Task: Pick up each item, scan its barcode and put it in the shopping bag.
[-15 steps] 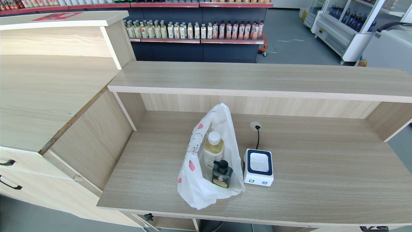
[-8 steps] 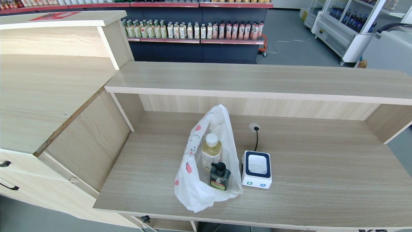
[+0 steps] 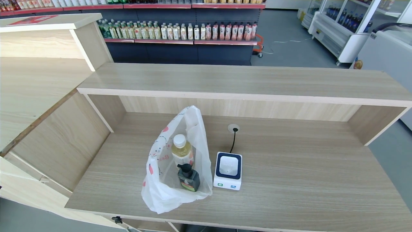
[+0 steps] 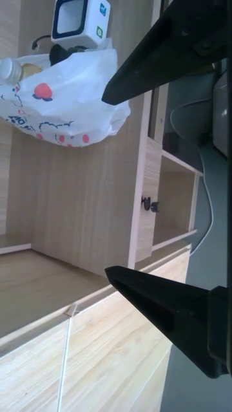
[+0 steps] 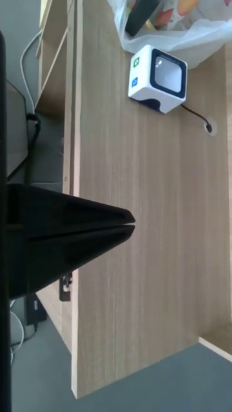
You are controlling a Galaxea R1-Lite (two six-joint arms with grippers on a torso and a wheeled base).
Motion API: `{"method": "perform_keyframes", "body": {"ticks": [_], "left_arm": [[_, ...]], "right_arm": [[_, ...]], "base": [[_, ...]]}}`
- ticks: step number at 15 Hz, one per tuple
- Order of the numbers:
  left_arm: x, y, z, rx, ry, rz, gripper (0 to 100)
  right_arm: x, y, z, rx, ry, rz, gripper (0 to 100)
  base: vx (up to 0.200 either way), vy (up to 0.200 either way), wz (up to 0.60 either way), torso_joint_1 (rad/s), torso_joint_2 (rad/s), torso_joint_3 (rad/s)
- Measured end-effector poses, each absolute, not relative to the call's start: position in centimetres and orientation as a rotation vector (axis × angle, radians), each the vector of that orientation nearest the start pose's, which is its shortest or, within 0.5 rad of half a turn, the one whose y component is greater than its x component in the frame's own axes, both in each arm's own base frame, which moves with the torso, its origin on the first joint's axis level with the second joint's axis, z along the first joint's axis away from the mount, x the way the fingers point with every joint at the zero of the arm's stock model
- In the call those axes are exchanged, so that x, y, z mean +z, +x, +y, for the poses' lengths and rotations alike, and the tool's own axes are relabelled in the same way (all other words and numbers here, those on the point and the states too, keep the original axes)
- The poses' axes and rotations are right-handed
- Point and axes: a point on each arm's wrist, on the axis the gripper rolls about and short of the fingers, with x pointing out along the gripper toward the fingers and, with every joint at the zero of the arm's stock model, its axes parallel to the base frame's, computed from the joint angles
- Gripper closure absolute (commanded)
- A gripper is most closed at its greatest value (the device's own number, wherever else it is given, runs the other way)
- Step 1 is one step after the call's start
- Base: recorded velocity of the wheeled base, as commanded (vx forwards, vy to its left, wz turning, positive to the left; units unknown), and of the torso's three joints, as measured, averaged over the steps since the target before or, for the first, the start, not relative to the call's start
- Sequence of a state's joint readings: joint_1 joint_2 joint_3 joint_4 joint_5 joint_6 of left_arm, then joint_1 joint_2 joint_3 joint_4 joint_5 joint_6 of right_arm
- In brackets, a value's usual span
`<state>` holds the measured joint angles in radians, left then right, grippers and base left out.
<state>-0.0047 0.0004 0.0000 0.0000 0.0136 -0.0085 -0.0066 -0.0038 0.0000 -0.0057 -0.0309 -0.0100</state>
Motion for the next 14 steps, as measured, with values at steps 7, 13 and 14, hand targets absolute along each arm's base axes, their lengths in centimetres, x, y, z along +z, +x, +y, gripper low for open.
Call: {"method": "perform_keyframes", "body": {"ticks": [7, 13, 14], "left_arm": [[7.54, -2.28, 0.04, 0.008, -0.01, 0.001, 0], [7.55, -2.28, 0.04, 0.009, -0.009, 0.0, 0], [7.54, -2.28, 0.04, 0.008, -0.009, 0.001, 0]], "right_arm": [[7.6, -2.31, -0.05, -0.039, -0.009, -0.009, 100], [7.6, -2.31, -0.05, -0.038, -0.009, -0.009, 100], [7.6, -2.3, -0.05, -0.039, -0.01, -0.008, 100]], "base": [[0.171, 0.0, 0.0, 0.001, 0.0, 0.003], [0.0, 0.0, 0.0, 0.0, 0.0, 0.0], [0.0, 0.0, 0.0, 0.0, 0.0, 0.0]]}}
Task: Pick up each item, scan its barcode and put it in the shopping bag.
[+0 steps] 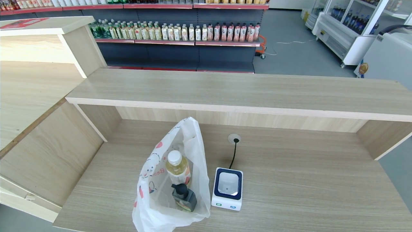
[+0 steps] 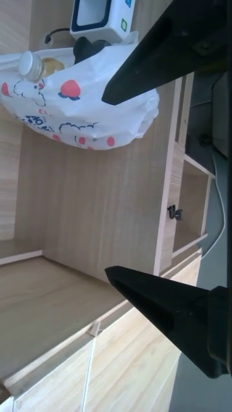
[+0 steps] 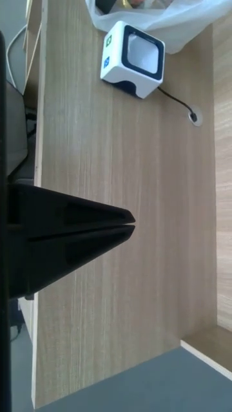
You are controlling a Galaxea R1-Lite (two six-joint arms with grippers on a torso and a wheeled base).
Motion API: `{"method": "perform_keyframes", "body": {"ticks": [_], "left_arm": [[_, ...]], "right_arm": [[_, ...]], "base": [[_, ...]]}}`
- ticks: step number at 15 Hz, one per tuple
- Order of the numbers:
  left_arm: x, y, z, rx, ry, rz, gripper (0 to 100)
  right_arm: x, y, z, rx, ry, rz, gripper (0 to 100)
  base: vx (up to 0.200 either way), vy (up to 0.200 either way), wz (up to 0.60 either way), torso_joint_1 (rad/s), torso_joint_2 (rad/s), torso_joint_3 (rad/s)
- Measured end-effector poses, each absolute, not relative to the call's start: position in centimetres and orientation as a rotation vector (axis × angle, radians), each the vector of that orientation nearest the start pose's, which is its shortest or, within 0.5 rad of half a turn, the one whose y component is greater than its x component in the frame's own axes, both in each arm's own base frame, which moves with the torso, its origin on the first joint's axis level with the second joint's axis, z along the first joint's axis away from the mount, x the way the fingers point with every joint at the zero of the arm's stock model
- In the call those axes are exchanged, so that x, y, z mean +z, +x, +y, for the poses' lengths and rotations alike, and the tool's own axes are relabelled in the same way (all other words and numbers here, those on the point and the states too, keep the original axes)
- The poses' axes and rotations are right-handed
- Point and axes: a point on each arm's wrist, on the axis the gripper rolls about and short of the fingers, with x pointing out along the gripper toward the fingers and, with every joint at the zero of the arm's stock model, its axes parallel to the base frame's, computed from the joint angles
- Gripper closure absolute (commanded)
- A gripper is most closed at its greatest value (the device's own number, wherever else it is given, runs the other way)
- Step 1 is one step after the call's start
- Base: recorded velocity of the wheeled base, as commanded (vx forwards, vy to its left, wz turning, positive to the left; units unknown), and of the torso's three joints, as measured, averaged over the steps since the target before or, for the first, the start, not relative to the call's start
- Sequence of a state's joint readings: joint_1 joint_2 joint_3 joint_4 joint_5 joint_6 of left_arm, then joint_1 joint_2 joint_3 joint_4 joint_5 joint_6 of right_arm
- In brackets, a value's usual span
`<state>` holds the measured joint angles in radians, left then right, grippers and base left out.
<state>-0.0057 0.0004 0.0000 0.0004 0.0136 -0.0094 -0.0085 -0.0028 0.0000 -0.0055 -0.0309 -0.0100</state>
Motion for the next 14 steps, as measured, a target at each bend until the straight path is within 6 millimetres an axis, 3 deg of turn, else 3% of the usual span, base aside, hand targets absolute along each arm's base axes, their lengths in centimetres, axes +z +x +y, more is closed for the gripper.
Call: {"method": "perform_keyframes", "body": {"ticks": [14], "left_arm": [[7.55, -2.28, 0.04, 0.009, -0.009, 0.0, 0]], "right_arm": [[7.6, -2.3, -0.06, -0.037, -0.015, -0.007, 100]], "base": [[0.0, 0.0, 0.0, 0.0, 0.0, 0.0]]}}
